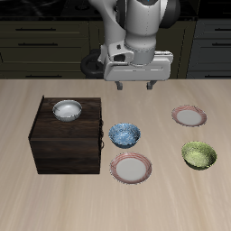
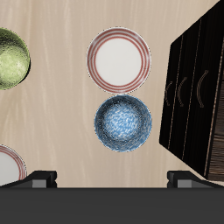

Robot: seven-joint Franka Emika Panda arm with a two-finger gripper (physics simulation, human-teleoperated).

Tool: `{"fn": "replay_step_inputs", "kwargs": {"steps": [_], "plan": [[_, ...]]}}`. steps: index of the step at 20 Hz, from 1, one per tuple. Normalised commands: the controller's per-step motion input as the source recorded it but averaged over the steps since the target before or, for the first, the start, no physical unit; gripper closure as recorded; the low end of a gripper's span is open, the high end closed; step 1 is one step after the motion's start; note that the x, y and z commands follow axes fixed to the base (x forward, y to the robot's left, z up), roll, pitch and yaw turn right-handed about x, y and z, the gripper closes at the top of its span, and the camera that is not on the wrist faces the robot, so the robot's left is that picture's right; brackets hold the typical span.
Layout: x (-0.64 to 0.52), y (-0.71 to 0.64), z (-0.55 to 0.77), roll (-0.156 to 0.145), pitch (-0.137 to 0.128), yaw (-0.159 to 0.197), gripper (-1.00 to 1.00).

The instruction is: Place the blue bowl onto the plate that is on the left side of the table

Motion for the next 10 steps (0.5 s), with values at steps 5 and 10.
{"fn": "replay_step_inputs", "kwargs": {"steps": [5, 10], "plan": [[0.07, 0.03, -0.08, 0.002, 0.014, -0.016, -1.0], [0.03, 0.05, -0.06, 0.01, 0.004, -0.003, -1.0]]}}
